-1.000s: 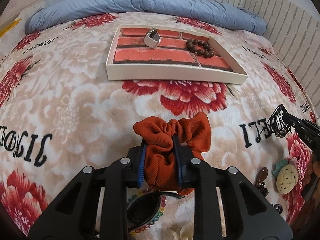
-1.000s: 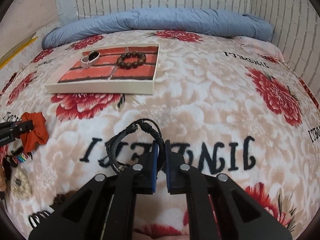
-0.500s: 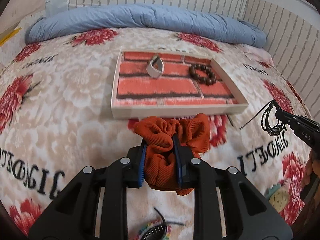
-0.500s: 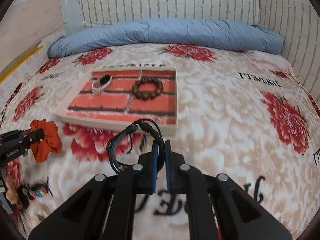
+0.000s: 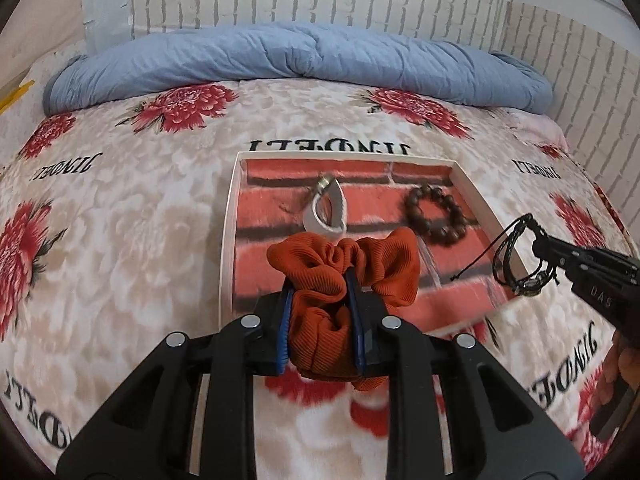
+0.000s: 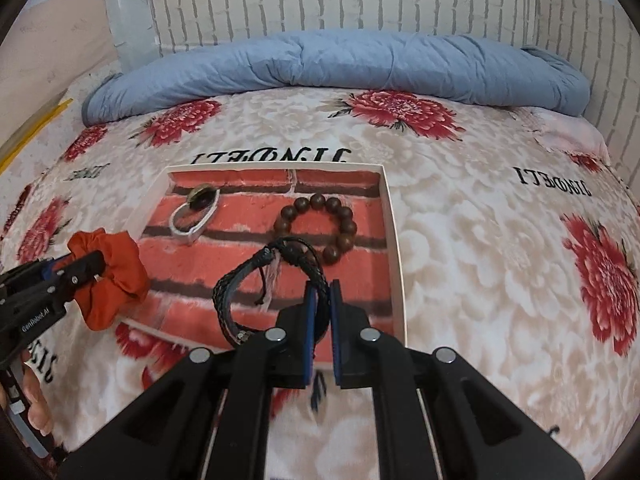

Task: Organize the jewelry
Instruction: 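Carry scrunchie in left tool while right tool carries leather bracelet to tray, then open both tools to drop scrunchie and leather bracelet in tray, then withdraw both tools from the tray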

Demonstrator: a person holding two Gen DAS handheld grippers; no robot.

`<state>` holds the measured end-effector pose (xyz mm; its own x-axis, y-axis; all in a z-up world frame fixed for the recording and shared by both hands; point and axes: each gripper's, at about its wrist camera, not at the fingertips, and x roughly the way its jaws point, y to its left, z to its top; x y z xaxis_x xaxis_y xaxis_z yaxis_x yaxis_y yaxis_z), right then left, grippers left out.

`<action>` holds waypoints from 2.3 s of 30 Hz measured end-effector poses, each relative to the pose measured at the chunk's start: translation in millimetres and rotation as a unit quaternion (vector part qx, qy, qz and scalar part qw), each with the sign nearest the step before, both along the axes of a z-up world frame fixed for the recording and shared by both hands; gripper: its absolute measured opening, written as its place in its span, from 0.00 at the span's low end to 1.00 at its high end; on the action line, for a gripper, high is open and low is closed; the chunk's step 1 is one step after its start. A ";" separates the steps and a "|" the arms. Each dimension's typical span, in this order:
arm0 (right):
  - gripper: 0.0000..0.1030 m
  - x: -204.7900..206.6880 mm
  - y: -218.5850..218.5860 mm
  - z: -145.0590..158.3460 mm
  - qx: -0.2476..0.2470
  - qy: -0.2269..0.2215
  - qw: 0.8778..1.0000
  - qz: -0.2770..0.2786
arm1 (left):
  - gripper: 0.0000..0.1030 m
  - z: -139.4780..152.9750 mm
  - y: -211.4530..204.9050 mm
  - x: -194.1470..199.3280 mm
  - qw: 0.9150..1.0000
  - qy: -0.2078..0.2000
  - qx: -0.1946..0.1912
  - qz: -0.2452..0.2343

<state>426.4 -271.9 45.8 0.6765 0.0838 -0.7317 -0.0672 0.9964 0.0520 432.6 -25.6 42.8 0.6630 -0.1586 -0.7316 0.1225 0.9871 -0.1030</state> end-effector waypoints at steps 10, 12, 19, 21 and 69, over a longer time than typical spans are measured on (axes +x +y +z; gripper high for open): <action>0.07 55.2 -1.3 -30.9 -0.010 0.017 1.000 -0.020 | 0.22 -32.5 8.9 68.0 0.999 0.027 0.016 0.014; 0.07 63.4 -0.2 -33.1 -0.014 0.014 1.000 -0.021 | 0.22 -38.5 9.5 74.7 0.999 0.033 0.019 0.015; 0.07 87.0 4.4 -46.9 -0.029 0.017 0.999 -0.025 | 0.22 -55.1 9.8 97.1 0.998 0.041 0.052 0.020; 0.07 93.8 3.1 -52.1 -0.028 0.020 0.999 -0.030 | 0.22 -58.0 9.9 102.4 0.998 0.042 0.046 0.022; 0.71 16.1 -39.6 5.4 0.005 -0.036 0.999 -0.025 | 0.95 5.7 42.9 21.3 0.999 -0.014 0.029 0.044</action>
